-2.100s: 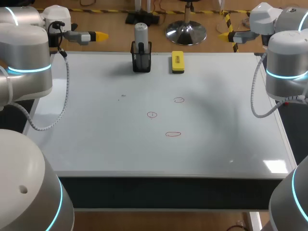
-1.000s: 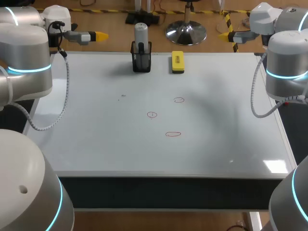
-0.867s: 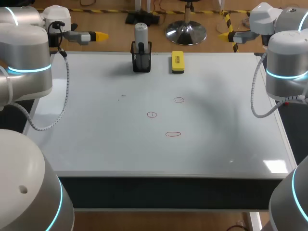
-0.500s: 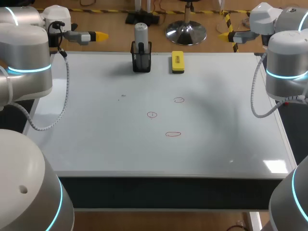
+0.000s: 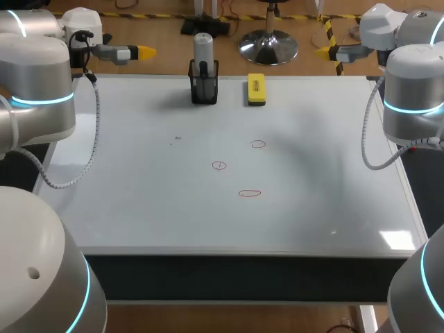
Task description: Pick up the inspection probe, press it on each red-marked spot on the whiteboard one by one, put down the probe, pick up the eraser, and wipe off all the red marks.
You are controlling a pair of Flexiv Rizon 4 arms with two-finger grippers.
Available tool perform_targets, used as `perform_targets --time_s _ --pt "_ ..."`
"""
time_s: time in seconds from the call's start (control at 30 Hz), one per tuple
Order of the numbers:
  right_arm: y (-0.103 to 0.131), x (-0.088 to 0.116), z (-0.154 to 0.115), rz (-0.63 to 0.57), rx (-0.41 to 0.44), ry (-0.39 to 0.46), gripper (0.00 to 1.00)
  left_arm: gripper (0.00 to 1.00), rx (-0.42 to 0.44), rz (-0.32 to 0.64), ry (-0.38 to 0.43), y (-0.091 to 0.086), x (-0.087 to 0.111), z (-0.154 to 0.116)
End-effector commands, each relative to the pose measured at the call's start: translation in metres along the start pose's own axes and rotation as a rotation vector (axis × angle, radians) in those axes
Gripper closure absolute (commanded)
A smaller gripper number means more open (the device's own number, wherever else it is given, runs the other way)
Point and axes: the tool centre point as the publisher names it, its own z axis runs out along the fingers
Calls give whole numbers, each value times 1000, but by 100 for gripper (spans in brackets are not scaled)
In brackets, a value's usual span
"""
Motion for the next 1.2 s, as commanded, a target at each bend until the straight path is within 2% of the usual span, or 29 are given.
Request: perform_targets --time_s 0.03,0.73,0.97,1.0,1.1,1.2 --pt "0 0 0 0 1 1 0 0 2 -1 0 1 0 0" --pt "0 0 0 0 1 1 0 0 2 -1 0 1 0 0" --pt "0 0 0 0 1 1 0 0 40 72 138 -3 -14 20" --pt "0 0 0 0 1 1 0 0 68 82 184 -4 -17 23" --pt "0 0 0 0 1 1 0 0 77 155 250 -11 -20 32" --pt "0 0 0 0 1 1 0 0 109 189 341 -16 -24 41"
